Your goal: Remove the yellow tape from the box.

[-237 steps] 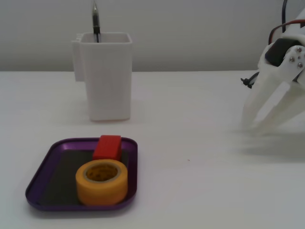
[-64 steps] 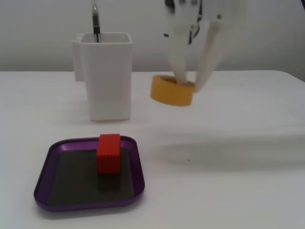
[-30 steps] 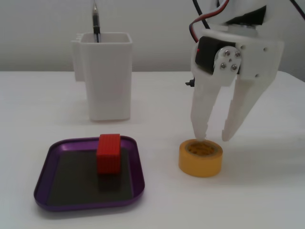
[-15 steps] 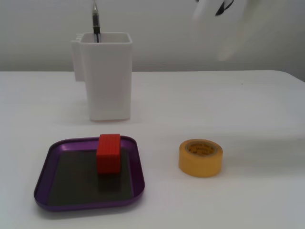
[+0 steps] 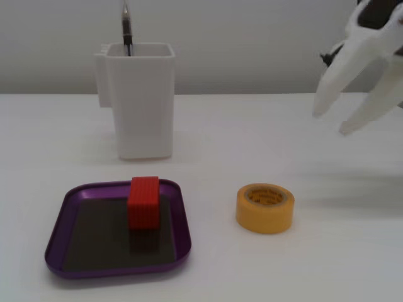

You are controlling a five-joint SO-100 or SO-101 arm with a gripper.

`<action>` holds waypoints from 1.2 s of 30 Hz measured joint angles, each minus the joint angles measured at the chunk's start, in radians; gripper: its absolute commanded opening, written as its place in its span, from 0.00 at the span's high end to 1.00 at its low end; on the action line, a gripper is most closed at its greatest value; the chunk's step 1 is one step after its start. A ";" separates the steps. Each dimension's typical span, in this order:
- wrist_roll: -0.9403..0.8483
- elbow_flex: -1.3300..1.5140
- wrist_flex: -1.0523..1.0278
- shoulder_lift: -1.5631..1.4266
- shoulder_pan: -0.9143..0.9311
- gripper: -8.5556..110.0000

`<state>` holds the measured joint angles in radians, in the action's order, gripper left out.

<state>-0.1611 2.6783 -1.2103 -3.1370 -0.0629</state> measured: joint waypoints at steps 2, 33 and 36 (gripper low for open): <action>0.002 0.106 0.000 -0.126 0.002 0.83; 0.123 0.365 0.006 -0.224 0.000 0.93; 0.123 0.365 0.006 -0.224 0.000 0.93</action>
<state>-0.0383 3.0434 -1.2042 -3.3610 -0.0629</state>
